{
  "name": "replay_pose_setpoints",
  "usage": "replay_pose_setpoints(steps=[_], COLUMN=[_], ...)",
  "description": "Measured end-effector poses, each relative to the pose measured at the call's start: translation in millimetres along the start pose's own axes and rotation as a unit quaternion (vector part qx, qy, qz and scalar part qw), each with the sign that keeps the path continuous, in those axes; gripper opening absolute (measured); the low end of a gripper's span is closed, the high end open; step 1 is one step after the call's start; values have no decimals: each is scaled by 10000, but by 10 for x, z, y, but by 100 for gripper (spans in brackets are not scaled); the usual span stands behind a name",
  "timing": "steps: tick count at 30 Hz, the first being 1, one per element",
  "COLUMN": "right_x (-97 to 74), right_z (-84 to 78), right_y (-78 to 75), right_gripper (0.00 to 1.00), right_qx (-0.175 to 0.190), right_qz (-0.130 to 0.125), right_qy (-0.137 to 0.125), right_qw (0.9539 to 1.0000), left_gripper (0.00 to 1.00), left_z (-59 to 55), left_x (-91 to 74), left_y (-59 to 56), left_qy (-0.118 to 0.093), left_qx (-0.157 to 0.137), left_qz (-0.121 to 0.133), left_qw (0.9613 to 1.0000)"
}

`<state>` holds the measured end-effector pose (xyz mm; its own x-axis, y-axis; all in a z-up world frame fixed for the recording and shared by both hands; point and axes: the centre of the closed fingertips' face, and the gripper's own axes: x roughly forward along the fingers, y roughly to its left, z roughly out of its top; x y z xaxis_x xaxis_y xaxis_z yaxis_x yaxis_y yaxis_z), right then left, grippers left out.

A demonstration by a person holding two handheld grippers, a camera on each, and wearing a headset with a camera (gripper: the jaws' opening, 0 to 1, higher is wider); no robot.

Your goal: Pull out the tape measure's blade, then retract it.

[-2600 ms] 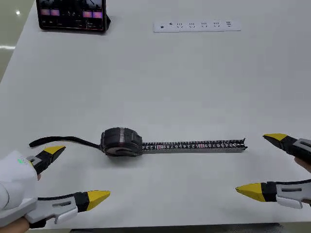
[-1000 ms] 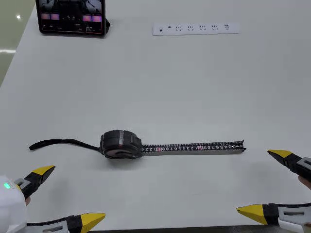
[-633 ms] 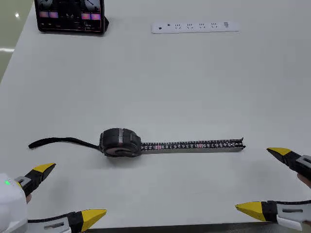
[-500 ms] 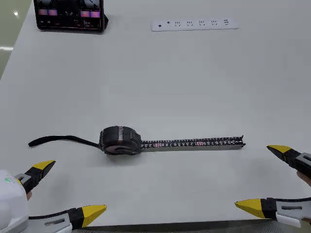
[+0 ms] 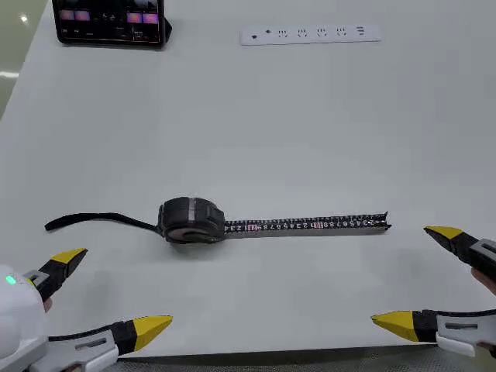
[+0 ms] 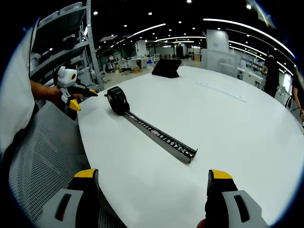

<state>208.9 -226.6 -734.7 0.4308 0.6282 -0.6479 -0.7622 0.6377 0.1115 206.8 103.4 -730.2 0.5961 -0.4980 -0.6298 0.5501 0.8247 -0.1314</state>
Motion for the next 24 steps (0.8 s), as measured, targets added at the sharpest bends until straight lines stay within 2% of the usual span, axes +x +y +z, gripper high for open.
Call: replay_pose_setpoints(steps=[24], right_x=[-13], right_z=[11], right_y=[-25], right_gripper=[93], right_qx=[-71], right_qz=[3], right_qy=[35], right_qw=[10000], left_gripper=[95], left_z=[14], left_x=[-22], left_y=[19], left_qy=[-9], left_qx=[-7], left_qz=[7], left_qw=[10000])
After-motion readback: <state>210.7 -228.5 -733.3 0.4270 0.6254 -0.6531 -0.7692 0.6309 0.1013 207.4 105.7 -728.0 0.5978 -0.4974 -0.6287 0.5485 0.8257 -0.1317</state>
